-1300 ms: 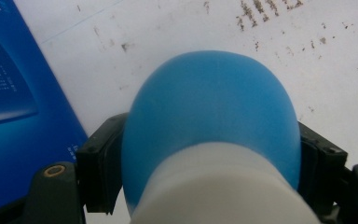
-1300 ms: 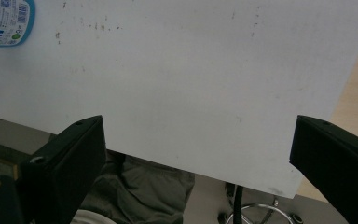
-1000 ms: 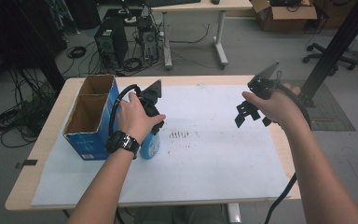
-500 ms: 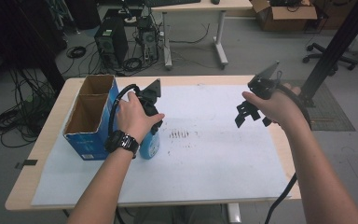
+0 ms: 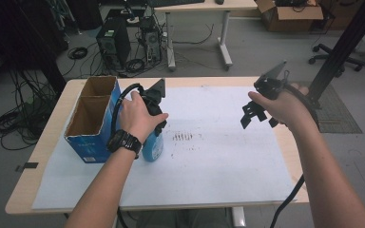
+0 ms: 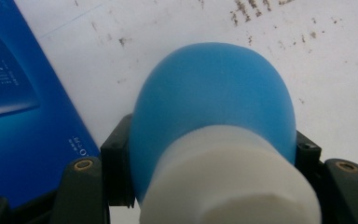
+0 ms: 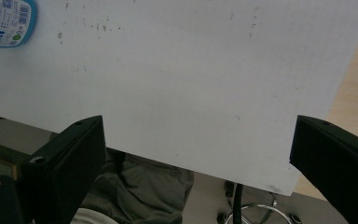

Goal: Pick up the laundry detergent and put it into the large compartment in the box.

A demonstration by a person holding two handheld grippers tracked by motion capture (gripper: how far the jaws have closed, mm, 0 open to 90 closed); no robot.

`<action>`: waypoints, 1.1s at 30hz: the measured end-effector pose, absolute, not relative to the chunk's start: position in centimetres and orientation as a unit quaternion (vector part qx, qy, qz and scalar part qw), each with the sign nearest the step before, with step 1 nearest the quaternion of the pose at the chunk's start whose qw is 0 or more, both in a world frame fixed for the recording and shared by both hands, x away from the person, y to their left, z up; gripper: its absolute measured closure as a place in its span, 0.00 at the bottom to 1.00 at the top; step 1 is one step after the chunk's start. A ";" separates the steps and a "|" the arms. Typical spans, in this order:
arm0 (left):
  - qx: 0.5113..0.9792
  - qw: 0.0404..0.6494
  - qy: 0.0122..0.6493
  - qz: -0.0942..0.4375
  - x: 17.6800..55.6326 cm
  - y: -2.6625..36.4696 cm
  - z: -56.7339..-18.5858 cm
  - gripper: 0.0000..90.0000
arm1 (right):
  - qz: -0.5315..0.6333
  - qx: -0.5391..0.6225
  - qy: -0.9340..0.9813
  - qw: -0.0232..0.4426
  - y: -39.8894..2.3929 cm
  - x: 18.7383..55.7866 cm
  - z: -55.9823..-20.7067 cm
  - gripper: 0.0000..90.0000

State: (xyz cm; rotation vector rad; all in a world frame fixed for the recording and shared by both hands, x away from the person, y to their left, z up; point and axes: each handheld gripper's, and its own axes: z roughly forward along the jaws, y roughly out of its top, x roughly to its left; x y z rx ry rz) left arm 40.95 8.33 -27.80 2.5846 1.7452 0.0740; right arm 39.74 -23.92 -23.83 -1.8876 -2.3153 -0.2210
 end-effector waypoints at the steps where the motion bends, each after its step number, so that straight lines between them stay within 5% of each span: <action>1: 0.829 0.012 0.559 0.025 41.0 8.3 -27.5 0.41 | -0.074 -0.629 -0.771 0.073 -23.9 39.7 -23.8 0.04; 33: 0.811 0.050 0.579 0.065 41.5 12.2 -11.7 0.41 | -0.083 -0.627 -0.771 0.073 -24.6 40.1 -23.0 0.04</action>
